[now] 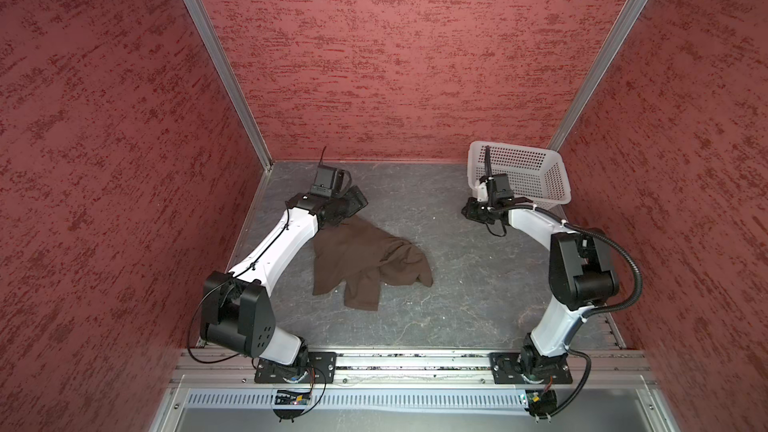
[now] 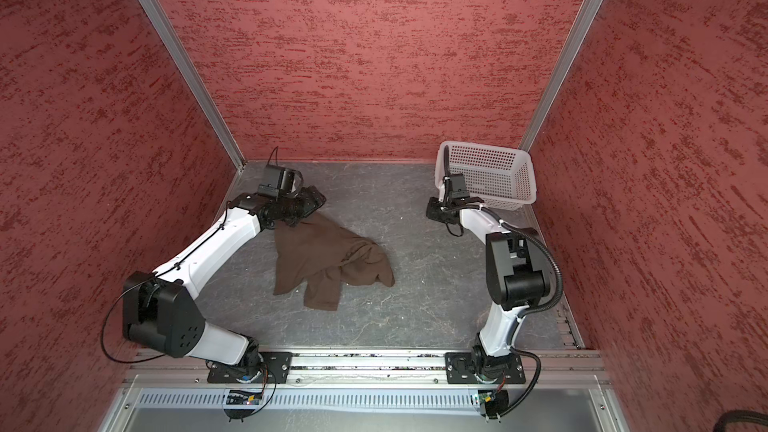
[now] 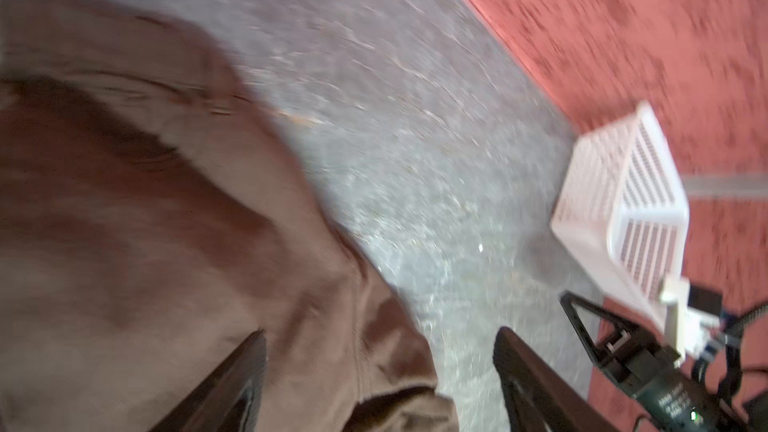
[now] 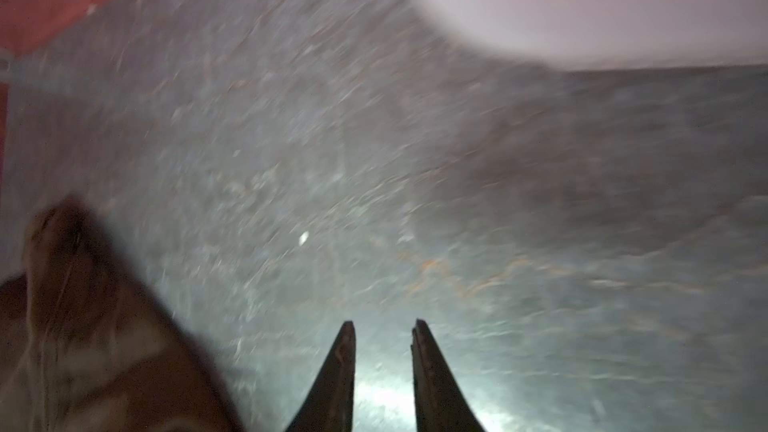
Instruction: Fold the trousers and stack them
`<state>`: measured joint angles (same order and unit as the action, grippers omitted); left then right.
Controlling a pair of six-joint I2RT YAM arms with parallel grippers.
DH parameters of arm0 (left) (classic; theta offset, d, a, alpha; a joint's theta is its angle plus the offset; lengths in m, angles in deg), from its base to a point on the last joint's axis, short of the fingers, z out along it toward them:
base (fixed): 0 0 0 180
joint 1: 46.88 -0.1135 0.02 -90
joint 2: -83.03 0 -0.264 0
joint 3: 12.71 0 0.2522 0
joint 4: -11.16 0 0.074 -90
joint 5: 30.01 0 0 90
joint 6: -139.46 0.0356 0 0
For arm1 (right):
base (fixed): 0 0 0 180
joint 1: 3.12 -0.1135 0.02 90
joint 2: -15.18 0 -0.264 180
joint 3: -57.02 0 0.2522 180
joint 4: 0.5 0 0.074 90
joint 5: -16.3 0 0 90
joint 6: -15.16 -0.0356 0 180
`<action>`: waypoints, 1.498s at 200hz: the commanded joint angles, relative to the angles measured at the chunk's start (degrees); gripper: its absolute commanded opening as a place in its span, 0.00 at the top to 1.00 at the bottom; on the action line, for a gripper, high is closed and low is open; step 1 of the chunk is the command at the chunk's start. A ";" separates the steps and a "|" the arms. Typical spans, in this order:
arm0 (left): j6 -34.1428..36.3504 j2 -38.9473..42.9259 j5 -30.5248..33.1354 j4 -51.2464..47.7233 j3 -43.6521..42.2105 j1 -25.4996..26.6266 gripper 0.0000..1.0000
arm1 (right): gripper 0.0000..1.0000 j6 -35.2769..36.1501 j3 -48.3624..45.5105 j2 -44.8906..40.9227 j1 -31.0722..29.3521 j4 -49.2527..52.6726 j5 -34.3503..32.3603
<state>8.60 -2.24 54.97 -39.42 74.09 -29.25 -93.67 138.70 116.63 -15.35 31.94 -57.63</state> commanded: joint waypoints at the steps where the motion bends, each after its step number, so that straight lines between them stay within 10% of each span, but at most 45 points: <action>1: 6.14 -1.04 5.55 -8.09 -0.91 0.22 0.14 | 0.62 3.56 -2.16 -3.84 -6.23 -1.89 2.38; 45: 2.18 3.13 10.11 -10.21 -6.90 -5.83 0.10 | 0.39 3.23 -1.75 -1.90 -19.76 -5.68 1.39; 85: 0.36 6.11 12.39 -8.68 -10.36 -12.27 0.33 | 0.58 6.45 0.65 -2.02 -28.50 -9.51 -0.43; 130: -0.43 2.14 5.81 0.48 -14.26 -15.36 0.23 | 0.46 5.66 3.86 1.64 -31.11 -9.47 -2.43; 156: 0.04 -5.02 1.52 0.96 -10.88 -13.84 0.72 | 0.43 4.48 5.65 3.19 -31.28 -8.46 -1.05; 181: 1.29 -7.36 0.48 -0.79 -5.74 -11.11 1.00 | 0.44 3.80 5.72 1.86 -31.28 -9.23 -1.86; 230: 1.14 -3.54 -2.30 -5.74 11.82 -4.36 1.00 | 0.48 8.81 5.01 -2.87 -37.07 -10.43 -12.34; 299: 1.03 3.39 6.54 -9.80 30.14 1.65 1.00 | 0.20 8.11 2.74 -10.06 -38.56 -16.03 -18.21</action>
<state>8.91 0.16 56.39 -47.59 97.06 -28.05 -86.44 141.59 110.01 -54.32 19.15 -72.16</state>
